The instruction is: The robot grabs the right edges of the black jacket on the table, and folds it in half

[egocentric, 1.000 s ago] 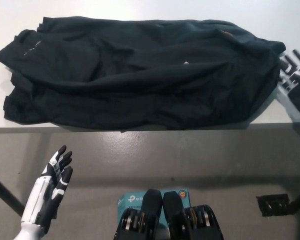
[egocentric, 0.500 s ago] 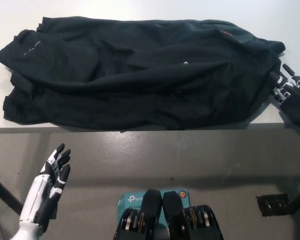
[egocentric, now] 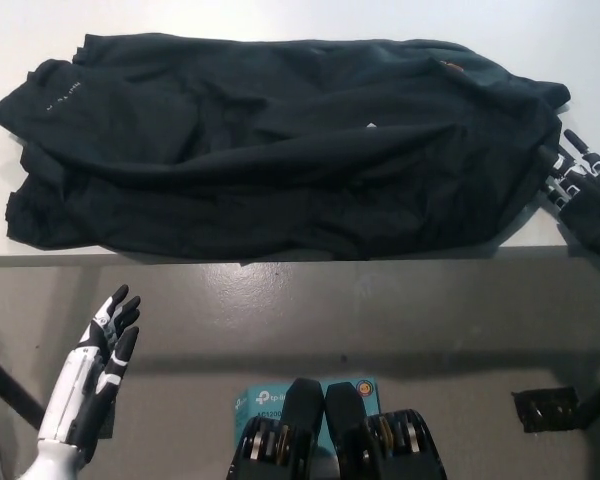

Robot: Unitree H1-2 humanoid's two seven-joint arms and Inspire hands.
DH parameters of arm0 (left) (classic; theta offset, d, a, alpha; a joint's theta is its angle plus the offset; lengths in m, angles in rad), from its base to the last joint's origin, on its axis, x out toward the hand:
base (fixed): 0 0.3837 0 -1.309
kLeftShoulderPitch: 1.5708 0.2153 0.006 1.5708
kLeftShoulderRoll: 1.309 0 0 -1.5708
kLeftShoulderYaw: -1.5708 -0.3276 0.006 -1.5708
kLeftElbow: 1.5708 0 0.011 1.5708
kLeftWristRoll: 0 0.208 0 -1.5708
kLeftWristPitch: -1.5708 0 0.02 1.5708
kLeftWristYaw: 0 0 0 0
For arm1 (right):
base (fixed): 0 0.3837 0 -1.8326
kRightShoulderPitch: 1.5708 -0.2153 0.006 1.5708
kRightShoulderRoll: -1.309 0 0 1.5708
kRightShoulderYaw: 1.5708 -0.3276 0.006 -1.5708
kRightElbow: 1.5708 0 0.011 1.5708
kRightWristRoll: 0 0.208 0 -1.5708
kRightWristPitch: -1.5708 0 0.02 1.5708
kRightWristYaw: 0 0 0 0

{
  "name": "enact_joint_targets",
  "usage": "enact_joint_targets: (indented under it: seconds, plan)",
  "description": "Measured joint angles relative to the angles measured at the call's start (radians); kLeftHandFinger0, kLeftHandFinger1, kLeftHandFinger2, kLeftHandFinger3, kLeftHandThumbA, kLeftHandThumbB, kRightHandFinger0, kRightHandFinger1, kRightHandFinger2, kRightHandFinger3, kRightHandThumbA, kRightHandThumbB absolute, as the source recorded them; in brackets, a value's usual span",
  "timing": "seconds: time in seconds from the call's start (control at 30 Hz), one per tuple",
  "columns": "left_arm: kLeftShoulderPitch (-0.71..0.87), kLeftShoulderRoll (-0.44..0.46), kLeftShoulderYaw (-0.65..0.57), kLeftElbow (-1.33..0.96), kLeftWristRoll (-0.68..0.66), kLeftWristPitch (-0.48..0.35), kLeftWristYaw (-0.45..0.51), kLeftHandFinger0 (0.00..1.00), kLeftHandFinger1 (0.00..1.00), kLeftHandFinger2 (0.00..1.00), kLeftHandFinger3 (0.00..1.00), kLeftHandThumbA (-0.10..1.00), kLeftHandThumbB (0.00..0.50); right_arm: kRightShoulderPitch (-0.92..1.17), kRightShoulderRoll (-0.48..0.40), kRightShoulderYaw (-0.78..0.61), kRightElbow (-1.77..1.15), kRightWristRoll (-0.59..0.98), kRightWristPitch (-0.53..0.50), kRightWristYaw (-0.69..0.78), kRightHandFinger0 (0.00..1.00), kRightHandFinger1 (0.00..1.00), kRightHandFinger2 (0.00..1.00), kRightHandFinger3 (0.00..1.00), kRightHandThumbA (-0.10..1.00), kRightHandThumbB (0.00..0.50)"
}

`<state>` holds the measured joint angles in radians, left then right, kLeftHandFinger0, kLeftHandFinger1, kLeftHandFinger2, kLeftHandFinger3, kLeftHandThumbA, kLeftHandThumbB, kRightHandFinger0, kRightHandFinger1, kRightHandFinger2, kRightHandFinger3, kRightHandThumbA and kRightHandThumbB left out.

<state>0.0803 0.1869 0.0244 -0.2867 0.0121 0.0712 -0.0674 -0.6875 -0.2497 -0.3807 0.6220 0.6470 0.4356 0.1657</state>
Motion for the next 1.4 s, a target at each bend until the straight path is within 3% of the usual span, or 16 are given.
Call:
enact_joint_targets:
  seconds: [0.3, 0.53, 1.0, 1.17, 1.2, 1.23, 1.27, 1.3, 1.33, 1.37, 1.4]
  plan:
    - [-0.007, 0.0, 0.001, -0.001, 0.0, 0.0, 0.0, 1.0, 1.0, 1.0, 1.0, 0.87, 0.068, -0.029, -0.005, 0.009, 0.047, 0.001, 0.018, 0.026, 1.0, 1.0, 1.0, 1.0, 1.0, 0.422]
    - [-0.01, 0.0, 0.003, -0.002, 0.0, 0.0, 0.0, 1.0, 1.0, 1.0, 1.0, 0.86, 0.059, -0.068, -0.014, 0.047, 0.143, 0.034, 0.026, 0.081, 1.0, 1.0, 1.0, 1.0, 1.0, 0.415]
    - [-0.026, 0.004, 0.005, -0.003, 0.001, 0.0, 0.0, 1.0, 1.0, 1.0, 1.0, 0.91, 0.084, -0.122, -0.015, 0.064, 0.272, 0.053, 0.027, 0.173, 1.0, 1.0, 1.0, 1.0, 1.0, 0.499]
    - [-0.028, 0.006, 0.006, -0.01, 0.002, 0.0, 0.0, 1.0, 1.0, 1.0, 1.0, 0.9, 0.095, -0.138, -0.011, 0.064, 0.284, 0.054, 0.027, 0.174, 1.0, 1.0, 1.0, 1.0, 0.97, 0.493]
    - [-0.028, 0.006, 0.006, -0.011, 0.002, 0.0, 0.0, 1.0, 1.0, 1.0, 1.0, 0.9, 0.104, -0.142, -0.008, 0.064, 0.282, 0.051, 0.027, 0.164, 0.7, 0.84, 1.0, 1.0, 0.71, 0.465]
    - [-0.029, 0.006, 0.007, -0.013, 0.002, 0.0, 0.0, 1.0, 1.0, 1.0, 1.0, 0.9, 0.105, -0.145, -0.002, 0.064, 0.274, 0.042, 0.027, 0.139, 0.29, 0.44, 0.62, 0.88, 0.37, 0.36]
    - [-0.03, 0.005, 0.006, -0.013, 0.002, 0.0, 0.0, 1.0, 1.0, 1.0, 1.0, 0.9, 0.097, -0.148, 0.004, 0.063, 0.274, 0.037, 0.025, 0.121, 0.0, 0.02, 0.36, 0.84, -0.03, 0.293]
    - [-0.029, 0.005, 0.006, -0.013, 0.002, 0.001, 0.0, 1.0, 1.0, 1.0, 1.0, 0.9, 0.09, -0.149, 0.011, 0.062, 0.274, 0.029, 0.02, 0.097, 0.0, 0.0, 0.31, 0.76, -0.09, 0.269]
    - [-0.029, 0.005, 0.006, -0.013, 0.002, 0.001, 0.0, 1.0, 1.0, 1.0, 1.0, 0.9, 0.089, -0.149, 0.018, 0.061, 0.275, 0.02, 0.015, 0.077, 0.0, 0.03, 0.36, 0.66, -0.1, 0.214]
    - [-0.029, 0.005, 0.005, -0.012, 0.002, 0.001, 0.0, 1.0, 1.0, 1.0, 1.0, 0.89, 0.089, -0.149, 0.027, 0.061, 0.275, 0.01, 0.007, 0.052, 0.0, 0.1, 0.52, 0.57, -0.1, 0.179]
    - [-0.029, 0.005, 0.005, -0.012, 0.002, 0.001, 0.0, 1.0, 1.0, 1.0, 1.0, 0.89, 0.089, -0.15, 0.037, 0.061, 0.276, -0.001, -0.001, 0.026, 0.0, 0.14, 0.58, 0.55, -0.1, 0.173]
